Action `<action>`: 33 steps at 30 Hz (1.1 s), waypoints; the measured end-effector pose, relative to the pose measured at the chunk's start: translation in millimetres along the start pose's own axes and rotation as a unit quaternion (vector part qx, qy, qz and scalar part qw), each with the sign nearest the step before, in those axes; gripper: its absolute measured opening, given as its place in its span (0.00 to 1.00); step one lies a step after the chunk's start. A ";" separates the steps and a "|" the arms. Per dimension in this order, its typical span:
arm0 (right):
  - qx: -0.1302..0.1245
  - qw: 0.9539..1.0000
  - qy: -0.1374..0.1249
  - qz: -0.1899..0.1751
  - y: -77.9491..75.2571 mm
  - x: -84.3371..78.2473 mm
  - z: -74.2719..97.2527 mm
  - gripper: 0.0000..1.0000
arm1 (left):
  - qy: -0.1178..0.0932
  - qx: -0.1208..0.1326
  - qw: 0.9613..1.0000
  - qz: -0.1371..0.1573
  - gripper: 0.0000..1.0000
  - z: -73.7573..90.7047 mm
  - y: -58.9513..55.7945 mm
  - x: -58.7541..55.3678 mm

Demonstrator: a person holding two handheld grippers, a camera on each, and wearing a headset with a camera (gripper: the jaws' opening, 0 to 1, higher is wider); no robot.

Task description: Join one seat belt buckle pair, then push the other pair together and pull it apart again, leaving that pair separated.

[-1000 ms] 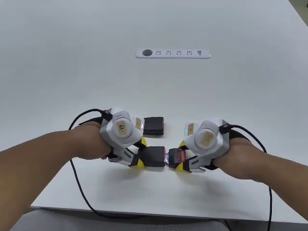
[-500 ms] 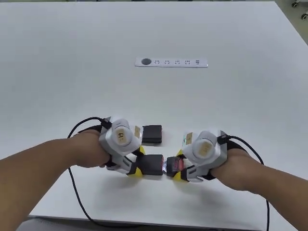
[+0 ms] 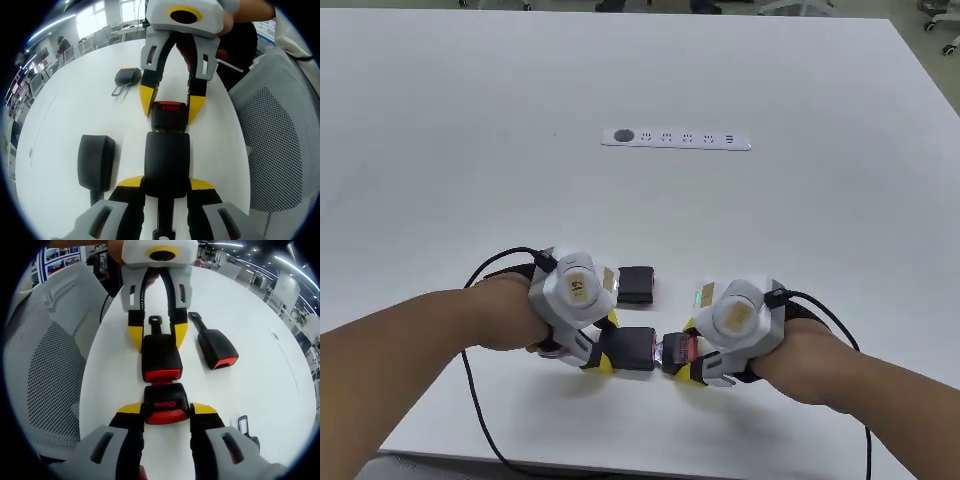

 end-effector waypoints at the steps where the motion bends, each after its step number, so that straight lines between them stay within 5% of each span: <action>1: 0.000 1.000 0.001 0.000 0.0 0.5 0.1 0.35 | 0.001 0.001 1.000 0.005 0.33 0.2 -0.3 0.1; 8: 0.001 1.000 0.006 -0.003 0.4 1.1 0.9 0.35 | 0.001 0.004 1.000 0.014 0.34 4.0 -1.6 -0.2; 21: -0.002 1.000 -0.020 0.002 0.5 15.8 19.3 0.34 | -0.049 0.029 0.998 0.033 0.40 34.7 -1.8 5.4; 28: -0.010 0.999 -0.037 -0.007 -7.3 17.4 32.9 0.34 | -0.063 0.034 0.996 0.046 0.39 34.3 14.0 5.0; 33: -0.024 0.999 -0.031 -0.010 -21.6 3.2 38.7 0.34 | -0.086 0.044 0.993 0.070 0.39 38.6 26.1 15.1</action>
Point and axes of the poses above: the centre of the closed fingertips' face, and the gripper's own axes: z roughly backward along the fingers, y roughly to its left, x roughly out of its top, the point moved 3 cm from there along z, roughly backward along the fingers, and after that the axes turned 10 degrees about z, right-handed, at the moved point
